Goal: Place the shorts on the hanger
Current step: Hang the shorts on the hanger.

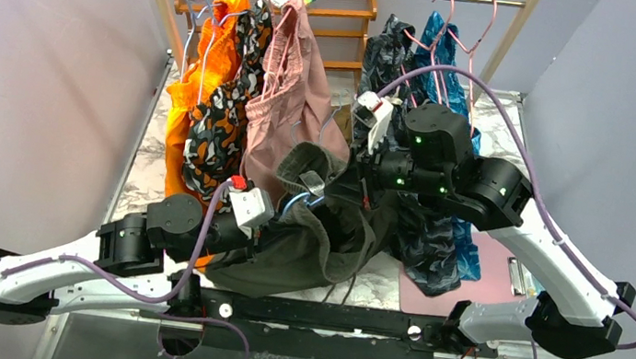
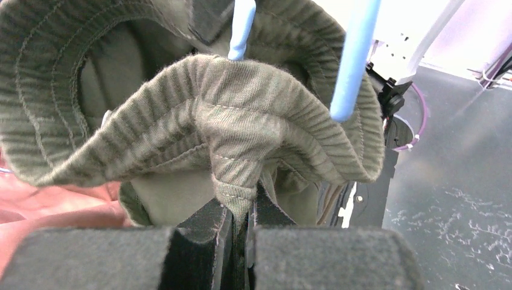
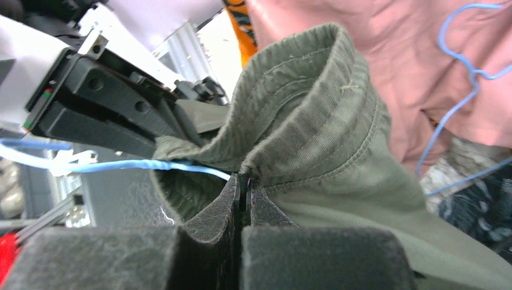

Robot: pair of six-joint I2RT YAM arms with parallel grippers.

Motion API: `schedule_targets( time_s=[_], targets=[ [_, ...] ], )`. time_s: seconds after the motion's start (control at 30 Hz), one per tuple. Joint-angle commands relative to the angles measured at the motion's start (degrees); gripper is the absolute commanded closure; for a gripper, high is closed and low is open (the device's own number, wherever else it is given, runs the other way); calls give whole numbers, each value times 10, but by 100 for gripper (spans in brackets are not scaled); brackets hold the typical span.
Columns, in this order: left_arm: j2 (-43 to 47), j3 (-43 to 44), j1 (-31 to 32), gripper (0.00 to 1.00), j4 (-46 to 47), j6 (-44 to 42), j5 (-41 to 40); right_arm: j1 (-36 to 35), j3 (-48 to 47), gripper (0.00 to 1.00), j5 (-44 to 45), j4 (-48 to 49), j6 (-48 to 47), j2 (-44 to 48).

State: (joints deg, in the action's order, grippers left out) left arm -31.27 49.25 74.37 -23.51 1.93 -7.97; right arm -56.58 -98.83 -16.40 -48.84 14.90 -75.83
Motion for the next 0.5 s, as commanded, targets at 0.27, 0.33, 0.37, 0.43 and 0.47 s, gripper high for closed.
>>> schedule_targets(
  time_s=[0.27, 0.33, 0.37, 0.43, 0.47],
  targets=[
    [4, 22, 5, 100, -25, -6, 85, 2, -40, 97, -18, -5, -36, -22],
    [15, 11, 5, 100, -13, -4, 65, 2, -15, 92, -46, 6, -40, -10],
    [22, 6, 5, 100, -6, -4, 55, 1, -3, 88, -63, 11, -42, -1],
    [39, -9, 5, 100, 10, -5, 34, 1, 12, 81, -101, 19, -46, 14],
    [48, -18, 5, 100, 23, -7, 28, 2, 19, 79, -122, 22, -47, 19]
  ],
)
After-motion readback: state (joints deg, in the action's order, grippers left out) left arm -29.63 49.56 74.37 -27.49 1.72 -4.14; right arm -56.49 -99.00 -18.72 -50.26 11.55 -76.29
